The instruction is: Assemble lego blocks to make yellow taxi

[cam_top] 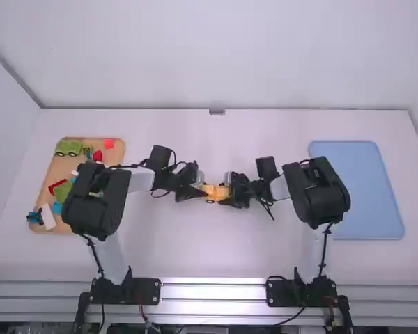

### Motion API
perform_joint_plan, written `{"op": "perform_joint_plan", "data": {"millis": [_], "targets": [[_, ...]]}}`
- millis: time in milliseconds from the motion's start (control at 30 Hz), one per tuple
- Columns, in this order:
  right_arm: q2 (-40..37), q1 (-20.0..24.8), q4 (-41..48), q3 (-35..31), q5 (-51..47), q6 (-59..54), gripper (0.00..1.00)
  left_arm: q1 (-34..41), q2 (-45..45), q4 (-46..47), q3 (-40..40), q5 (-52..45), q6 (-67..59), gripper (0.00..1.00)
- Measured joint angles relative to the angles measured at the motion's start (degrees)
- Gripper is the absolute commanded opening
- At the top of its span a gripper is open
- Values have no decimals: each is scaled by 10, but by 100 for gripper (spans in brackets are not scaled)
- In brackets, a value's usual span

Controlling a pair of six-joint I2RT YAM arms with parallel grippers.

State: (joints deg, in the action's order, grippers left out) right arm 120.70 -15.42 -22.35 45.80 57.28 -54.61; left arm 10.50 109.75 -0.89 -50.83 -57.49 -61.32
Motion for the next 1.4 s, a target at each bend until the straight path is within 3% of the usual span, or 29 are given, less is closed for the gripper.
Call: {"op": "perform_joint_plan", "data": {"millis": [233,567,1400], "targets": [[0,-13,0,1,-4,1,22,5,35,-66,0,-17,7,2],[0,-17,71,33,-6,-24,22,5,49,-42,1,-30,2,2],[0,-18,75,37,-16,-34,22,12,49,-57,1,-11,1,5]]}}
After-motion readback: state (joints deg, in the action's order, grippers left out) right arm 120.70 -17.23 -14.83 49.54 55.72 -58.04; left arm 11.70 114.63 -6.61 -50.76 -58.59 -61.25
